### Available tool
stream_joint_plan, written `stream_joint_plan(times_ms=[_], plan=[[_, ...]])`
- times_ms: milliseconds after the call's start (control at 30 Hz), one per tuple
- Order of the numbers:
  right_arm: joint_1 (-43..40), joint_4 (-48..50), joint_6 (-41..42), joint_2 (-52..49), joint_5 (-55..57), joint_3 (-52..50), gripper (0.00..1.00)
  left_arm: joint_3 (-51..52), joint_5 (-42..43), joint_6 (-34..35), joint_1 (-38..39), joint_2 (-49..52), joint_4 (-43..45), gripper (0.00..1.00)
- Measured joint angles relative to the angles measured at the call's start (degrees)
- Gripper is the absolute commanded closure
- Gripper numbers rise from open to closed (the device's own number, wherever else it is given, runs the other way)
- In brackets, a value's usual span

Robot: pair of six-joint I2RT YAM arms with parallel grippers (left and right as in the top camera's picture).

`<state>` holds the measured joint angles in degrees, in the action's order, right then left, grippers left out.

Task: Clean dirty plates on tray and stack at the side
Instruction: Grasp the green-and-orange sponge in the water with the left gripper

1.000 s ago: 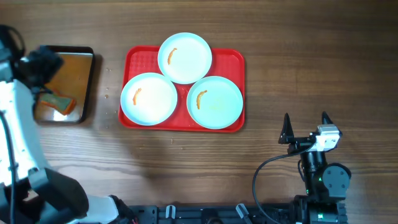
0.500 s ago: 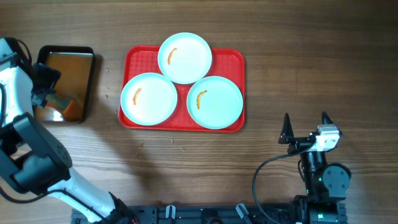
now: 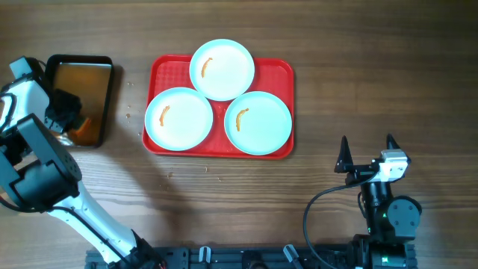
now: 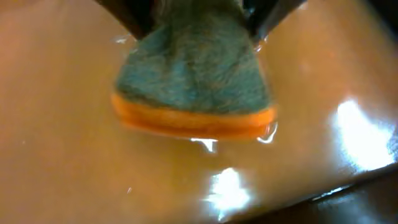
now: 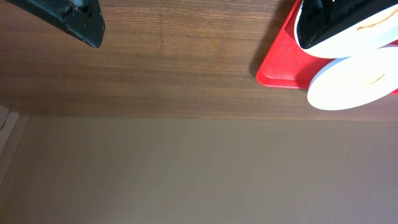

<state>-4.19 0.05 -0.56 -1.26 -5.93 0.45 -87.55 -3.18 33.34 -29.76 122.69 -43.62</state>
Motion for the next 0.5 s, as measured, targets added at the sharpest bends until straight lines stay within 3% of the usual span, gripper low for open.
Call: stream_joint_plan(times_ms=[267, 300, 333, 433, 500], plan=[[0.0, 0.0, 0.0, 0.0, 0.0, 0.0, 0.0, 0.0, 1.11, 0.0, 0.02, 0.11, 4.55, 0.94], [0.0, 0.0, 0.0, 0.0, 0.0, 0.0, 0.0, 0.0, 2.16, 0.0, 0.02, 0.09, 5.57, 0.82], [0.0, 0.0, 0.0, 0.0, 0.0, 0.0, 0.0, 0.0, 3.34, 0.04, 0.02, 0.04, 6.69, 0.76], [0.0, 0.0, 0.0, 0.0, 0.0, 0.0, 0.0, 0.0, 8.07, 0.2, 0.02, -0.11, 8.46, 0.67], [0.0, 0.0, 0.0, 0.0, 0.0, 0.0, 0.0, 0.0, 10.16, 0.17, 0.02, -0.13, 8.09, 0.56]])
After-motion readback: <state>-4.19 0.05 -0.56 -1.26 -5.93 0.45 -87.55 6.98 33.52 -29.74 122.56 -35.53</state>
